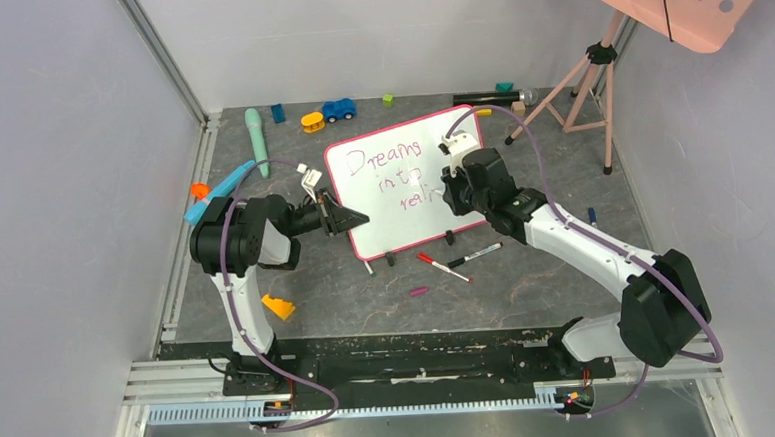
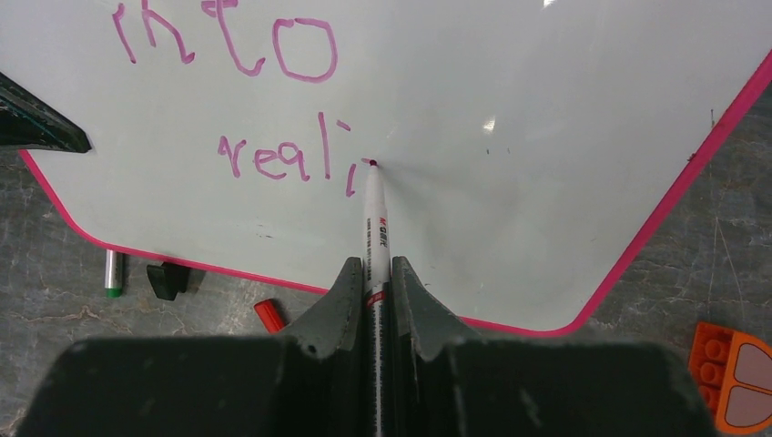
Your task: Write a sentence on the whiteboard
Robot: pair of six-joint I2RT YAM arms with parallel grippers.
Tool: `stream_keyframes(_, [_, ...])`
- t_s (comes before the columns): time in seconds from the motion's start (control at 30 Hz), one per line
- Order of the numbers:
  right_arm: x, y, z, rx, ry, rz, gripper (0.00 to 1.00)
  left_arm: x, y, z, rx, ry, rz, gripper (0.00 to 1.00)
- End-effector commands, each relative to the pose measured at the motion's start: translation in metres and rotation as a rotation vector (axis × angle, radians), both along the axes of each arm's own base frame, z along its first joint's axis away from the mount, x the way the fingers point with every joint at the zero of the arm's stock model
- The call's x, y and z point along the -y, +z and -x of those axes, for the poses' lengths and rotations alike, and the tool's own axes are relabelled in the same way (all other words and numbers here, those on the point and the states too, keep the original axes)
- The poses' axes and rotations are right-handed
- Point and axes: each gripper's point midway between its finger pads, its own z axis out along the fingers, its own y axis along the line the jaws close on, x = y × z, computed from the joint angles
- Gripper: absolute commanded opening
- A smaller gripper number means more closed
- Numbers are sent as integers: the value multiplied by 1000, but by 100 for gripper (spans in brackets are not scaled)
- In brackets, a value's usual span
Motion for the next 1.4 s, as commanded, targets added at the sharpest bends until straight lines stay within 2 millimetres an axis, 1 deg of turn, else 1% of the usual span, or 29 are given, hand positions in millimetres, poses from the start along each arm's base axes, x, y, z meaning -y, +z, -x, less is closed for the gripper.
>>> stream_keyframes(0.0, [16, 18, -14, 64, -72, 31, 0, -6, -15, -11, 186, 30, -56, 2])
stream_keyframes(0.13, [16, 21, -15, 69, -72, 24, 0, -5, -15, -11, 185, 29, -56, 2])
stream_keyframes(0.23, [12, 24, -14, 68, -51, 9, 0, -6, -15, -11, 186, 31, -56, 2])
stream_keyframes(0.43, [5, 45, -13, 121, -14, -40, 0, -6, -15, -11, 185, 32, -56, 2])
stream_keyframes(0.57, [0, 52, -14, 132, 13, -57, 0, -6, -15, -11, 185, 31, -56, 2])
stream_keyframes(0.97, [-10, 47, -23, 115, 29, -59, 0, -5, -15, -11, 183, 27, -56, 2])
stream_keyframes(1.2, [-4, 30, -25, 74, -4, -18, 0, -5, -15, -11, 181, 29, -55, 2])
stream_keyframes(1.37, [0, 23, -20, 59, -8, -8, 0, -5, -15, -11, 182, 29, -55, 2])
